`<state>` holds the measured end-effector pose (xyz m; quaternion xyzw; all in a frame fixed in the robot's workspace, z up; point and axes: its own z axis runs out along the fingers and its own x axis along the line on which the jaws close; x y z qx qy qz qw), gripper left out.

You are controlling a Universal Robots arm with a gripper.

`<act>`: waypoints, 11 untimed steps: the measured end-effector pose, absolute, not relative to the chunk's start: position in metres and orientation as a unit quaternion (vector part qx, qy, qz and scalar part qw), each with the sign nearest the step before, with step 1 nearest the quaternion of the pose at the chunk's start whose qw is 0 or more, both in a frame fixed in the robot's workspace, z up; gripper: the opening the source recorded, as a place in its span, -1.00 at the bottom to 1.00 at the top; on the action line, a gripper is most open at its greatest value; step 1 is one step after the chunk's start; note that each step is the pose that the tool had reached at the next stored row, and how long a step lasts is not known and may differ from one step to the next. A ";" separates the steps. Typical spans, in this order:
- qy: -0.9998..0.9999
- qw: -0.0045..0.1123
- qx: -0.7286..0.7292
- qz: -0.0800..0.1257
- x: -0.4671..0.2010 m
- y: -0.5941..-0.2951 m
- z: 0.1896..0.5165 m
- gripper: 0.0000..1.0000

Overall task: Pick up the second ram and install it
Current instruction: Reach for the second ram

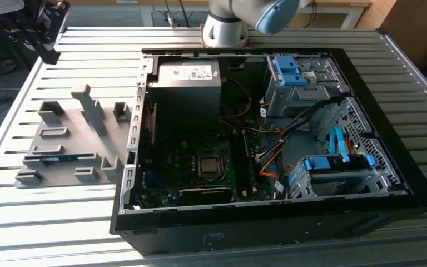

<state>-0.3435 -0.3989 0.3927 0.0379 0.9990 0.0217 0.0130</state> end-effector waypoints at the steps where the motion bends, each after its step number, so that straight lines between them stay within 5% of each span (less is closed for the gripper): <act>1: 0.999 0.013 0.038 0.022 -0.344 -0.399 0.393 -0.79; 11: 0.999 0.013 0.038 0.022 -0.352 -0.399 0.393 -0.79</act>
